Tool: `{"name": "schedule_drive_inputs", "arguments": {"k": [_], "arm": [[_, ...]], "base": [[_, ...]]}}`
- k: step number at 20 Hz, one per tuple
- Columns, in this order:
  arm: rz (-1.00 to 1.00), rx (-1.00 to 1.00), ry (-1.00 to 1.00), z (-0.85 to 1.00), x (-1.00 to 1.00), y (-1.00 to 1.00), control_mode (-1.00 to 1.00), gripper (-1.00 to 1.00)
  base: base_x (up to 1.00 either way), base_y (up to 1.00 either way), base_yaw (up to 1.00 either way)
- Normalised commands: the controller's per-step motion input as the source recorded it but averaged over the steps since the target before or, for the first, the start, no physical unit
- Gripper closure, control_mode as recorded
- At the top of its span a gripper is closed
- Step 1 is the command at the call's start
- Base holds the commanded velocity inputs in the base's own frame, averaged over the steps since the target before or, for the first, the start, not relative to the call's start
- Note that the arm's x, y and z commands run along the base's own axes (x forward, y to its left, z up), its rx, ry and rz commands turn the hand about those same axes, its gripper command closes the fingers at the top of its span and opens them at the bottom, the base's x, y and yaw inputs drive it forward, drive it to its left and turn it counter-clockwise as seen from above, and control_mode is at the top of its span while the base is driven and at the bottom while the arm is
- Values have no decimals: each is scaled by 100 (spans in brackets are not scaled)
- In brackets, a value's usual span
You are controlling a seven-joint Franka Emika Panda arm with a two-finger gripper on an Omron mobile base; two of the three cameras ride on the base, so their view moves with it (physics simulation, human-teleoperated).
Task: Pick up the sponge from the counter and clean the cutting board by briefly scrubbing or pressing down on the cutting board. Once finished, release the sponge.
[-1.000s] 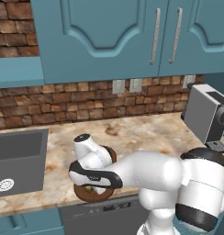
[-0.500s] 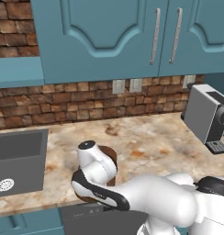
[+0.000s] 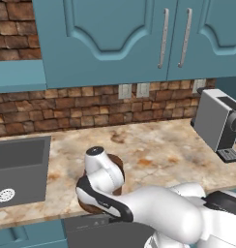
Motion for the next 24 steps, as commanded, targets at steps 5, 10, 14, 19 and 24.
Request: {"name": "schedule_drive_inputs", "arguments": {"k": [5,10,14,19,24], "arm": [[0,6,0,-8,1,25,-100,100],[-1,7,0,-11,7,29,-100,100],[-2,4,0,-15,17,11,-100,100],[0,5,0,-7,20,27,-100,100],[-1,2,0,-22,14,26,-100,100]], "base": [[0,0,0],[0,0,0],[0,0,0],[0,0,0],[0,0,0]]}}
